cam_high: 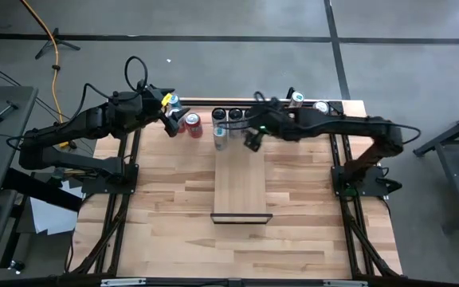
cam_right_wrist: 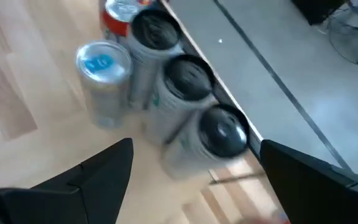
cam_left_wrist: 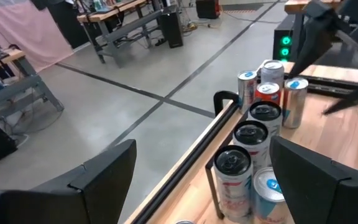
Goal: Place canned beverage on shelf
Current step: Put the top left blue soda can on the shelf aligned with the other blue soda can
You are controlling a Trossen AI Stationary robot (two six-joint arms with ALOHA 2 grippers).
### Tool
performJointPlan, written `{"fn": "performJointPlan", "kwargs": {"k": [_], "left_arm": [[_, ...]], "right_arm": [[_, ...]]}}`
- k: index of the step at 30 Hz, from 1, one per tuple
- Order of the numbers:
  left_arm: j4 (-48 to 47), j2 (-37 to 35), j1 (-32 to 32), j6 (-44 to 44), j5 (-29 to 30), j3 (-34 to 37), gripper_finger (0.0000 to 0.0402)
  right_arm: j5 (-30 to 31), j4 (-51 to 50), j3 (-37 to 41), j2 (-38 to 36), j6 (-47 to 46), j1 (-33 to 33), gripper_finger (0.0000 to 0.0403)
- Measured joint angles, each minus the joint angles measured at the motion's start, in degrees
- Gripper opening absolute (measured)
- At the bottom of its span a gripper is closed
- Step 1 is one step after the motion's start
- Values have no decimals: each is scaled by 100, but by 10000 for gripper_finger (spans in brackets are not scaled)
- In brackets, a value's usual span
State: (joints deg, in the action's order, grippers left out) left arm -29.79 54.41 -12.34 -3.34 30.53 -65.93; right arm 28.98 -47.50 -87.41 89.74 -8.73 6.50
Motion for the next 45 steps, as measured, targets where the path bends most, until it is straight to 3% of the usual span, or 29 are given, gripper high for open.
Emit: {"fn": "performJointPlan", "kwargs": {"k": [6,10,15,19,23,28,35,37,39,41,45], "left_arm": [[3,13,-2,339,-246,0,326],[13,57,-2,740,-667,0,326],[239,118,-114,1060,-1461,71,326],[1074,72,-261,1258,-2079,551,326],[1949,-9,-352,1567,-2513,1026,326],[2099,-4,-355,1675,-2738,1091,326],[2082,-38,-354,1776,-2694,1093,325],[2059,-33,-352,2085,-2383,1092,325],[1761,73,-388,2437,-1916,937,325],[881,353,-564,2711,-1466,532,325],[-1082,1260,-1579,2825,-1058,-504,325]], "right_arm": [[191,401,2019,-1638,-786,-10,339],[-140,950,3168,-2871,-1619,-12,339],[-262,2191,3884,-4001,-2403,-13,339],[-284,3243,4123,-4508,-2201,-13,339],[-732,3501,4097,-4690,-1369,-13,339],[-1111,3580,4053,-4702,-1047,-15,339],[-1123,3572,4053,-4551,-1048,-13,339],[-1124,3575,4053,-4480,-1067,-13,339],[-1121,3575,4053,-4395,-1069,-13,339],[-1122,3575,4053,-4299,-1075,-13,339],[-1122,3575,4053,-4092,-1338,-13,339]]}}
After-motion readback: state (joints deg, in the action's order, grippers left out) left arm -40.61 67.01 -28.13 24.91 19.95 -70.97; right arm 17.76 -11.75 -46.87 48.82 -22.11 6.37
